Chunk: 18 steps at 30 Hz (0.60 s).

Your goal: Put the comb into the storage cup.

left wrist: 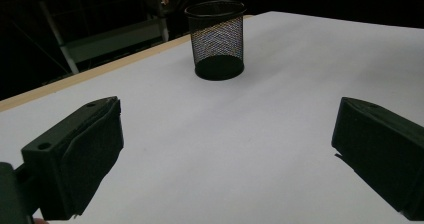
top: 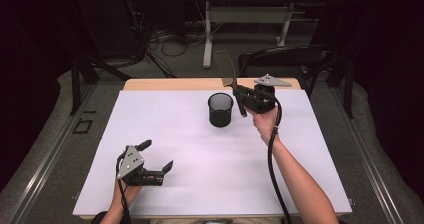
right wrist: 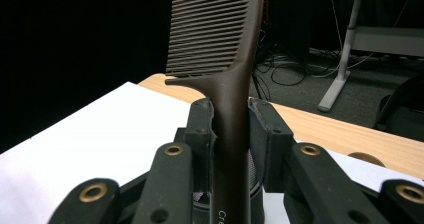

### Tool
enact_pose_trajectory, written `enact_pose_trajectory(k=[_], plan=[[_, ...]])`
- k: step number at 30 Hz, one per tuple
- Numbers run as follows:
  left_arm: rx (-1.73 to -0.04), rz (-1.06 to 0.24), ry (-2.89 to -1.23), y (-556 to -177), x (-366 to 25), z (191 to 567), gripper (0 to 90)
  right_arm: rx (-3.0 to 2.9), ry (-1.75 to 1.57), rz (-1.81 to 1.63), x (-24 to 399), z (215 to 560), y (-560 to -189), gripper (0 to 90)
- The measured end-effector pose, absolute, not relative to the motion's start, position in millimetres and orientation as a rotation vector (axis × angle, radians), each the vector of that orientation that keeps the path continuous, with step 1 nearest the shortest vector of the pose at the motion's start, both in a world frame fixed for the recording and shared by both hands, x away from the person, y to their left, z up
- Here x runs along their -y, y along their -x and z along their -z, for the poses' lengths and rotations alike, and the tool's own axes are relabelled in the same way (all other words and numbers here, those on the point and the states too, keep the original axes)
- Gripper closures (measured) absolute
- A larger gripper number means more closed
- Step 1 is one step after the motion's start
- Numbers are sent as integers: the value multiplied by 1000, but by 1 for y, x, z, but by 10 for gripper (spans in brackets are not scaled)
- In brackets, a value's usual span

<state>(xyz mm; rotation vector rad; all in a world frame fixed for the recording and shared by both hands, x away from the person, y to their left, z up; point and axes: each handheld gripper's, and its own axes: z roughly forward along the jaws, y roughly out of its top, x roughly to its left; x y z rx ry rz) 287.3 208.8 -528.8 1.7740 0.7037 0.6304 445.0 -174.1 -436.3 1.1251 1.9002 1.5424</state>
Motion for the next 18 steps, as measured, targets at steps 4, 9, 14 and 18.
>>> enact_pose_trajectory(k=[4, 9, 14, 18], plan=[[-703, -629, -1775, -287, -209, 529, 1, -1886, -1130, -1551, 172, 438, -448, 725], [-703, -629, -1776, -287, -209, 529, 1, -1879, -1129, -1552, 168, 440, -452, 725], [-701, -630, -1776, -287, -208, 529, 1, -1865, -1115, -1556, 165, 441, -455, 725], [-702, -629, -1776, -287, -208, 529, 2, -1850, -1106, -1561, 163, 440, -457, 725]])
